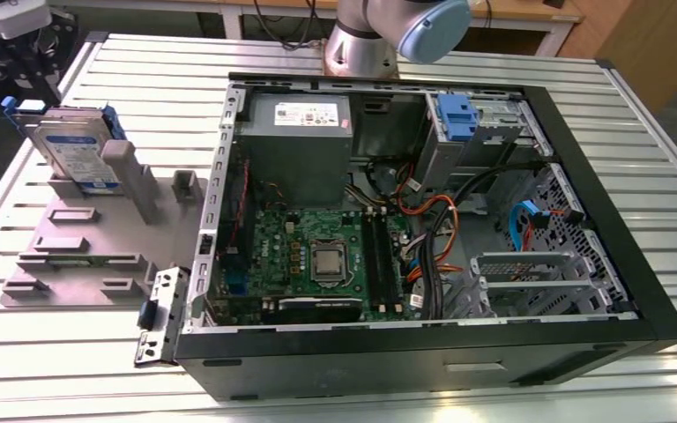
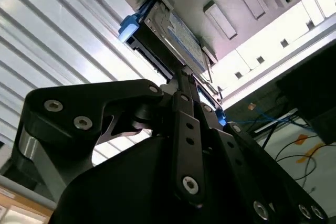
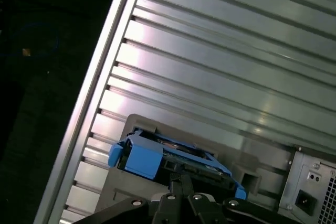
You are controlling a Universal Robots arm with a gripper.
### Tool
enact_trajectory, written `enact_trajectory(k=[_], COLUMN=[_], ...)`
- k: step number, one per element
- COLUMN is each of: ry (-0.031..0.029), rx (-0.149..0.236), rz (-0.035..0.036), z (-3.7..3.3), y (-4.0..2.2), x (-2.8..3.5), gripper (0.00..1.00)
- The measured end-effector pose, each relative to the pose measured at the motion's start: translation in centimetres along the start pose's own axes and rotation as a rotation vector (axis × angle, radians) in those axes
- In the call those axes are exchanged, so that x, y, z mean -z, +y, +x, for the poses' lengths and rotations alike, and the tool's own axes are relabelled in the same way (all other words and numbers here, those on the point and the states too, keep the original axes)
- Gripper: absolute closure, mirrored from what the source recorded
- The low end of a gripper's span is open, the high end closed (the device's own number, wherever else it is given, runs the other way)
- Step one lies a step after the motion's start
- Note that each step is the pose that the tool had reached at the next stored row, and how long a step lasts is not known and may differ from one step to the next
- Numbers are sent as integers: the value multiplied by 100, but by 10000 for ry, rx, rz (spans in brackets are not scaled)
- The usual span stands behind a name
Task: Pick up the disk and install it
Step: 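Pick up the disk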
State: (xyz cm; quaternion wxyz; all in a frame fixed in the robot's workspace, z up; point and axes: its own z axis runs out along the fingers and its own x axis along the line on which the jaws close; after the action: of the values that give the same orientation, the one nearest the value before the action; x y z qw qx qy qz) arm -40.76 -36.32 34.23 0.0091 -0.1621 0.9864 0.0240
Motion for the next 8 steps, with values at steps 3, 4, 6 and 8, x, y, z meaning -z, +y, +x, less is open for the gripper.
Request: enact_trajectory(k=[3,4,6,8], ry=[24,33,49,65], rx=[538,718,1088,1447], rz=[-14,-19,-28,-37], z=[0,0,0,0], y=[0,0,0,0], x=[0,0,-1,-1], gripper=[89,89,89,89])
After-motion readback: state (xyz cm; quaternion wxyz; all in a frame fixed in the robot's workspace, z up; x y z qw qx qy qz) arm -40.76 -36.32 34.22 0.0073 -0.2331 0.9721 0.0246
